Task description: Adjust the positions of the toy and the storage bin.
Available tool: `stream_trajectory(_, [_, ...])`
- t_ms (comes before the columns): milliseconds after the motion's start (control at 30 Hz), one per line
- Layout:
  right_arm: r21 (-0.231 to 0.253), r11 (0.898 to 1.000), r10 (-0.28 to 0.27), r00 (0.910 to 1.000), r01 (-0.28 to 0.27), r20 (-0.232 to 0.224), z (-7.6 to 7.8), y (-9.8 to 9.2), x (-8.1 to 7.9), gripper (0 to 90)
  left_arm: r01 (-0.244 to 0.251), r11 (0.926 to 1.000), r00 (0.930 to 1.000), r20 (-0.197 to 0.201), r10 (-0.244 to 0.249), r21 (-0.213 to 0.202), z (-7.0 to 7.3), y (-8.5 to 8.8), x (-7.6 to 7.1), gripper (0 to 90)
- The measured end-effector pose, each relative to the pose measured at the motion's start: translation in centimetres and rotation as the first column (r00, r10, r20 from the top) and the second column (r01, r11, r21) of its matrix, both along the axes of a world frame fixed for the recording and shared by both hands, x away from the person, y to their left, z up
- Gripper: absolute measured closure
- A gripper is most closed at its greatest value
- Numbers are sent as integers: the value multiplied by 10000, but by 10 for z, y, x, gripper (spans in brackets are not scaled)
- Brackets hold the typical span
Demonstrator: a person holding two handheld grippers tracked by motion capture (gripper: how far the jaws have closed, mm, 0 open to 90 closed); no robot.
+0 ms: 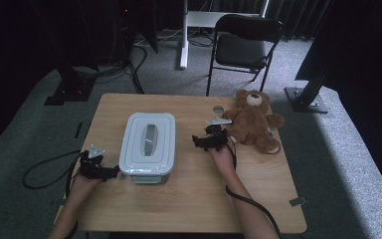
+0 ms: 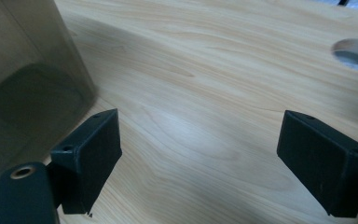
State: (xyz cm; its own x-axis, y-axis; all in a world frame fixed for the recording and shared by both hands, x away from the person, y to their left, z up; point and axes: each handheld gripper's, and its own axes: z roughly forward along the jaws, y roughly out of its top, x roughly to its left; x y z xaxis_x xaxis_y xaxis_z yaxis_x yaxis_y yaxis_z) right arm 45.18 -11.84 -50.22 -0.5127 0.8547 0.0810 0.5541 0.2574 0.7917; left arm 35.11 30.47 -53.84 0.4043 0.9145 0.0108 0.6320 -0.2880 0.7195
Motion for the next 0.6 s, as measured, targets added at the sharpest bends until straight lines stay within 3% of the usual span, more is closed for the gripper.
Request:
stream_trajectory(267, [592, 9978, 319, 9980, -286, -545, -8, 16, 9, 129, 441, 9989, 9989, 184, -438, -135, 8, -11, 8, 22])
stream_trajectory(400, [1031, 9941, 401, 9969, -330, -678, -11, 19, 11, 126, 659, 9970, 9976, 250, -649, -406, 11, -19, 12, 22])
stream_trajectory(500, [831, 9960, 388, 9965, -326, -740, -13, 21, 13, 126, 705, 9975, 9972, 247, -705, 28, 12, -25, 14, 22])
stream_trajectory(600, [552, 9978, 404, 9958, -359, -825, -15, 22, 14, 126, 626, 9980, 9977, 266, -626, 5, 12, -30, 12, 22])
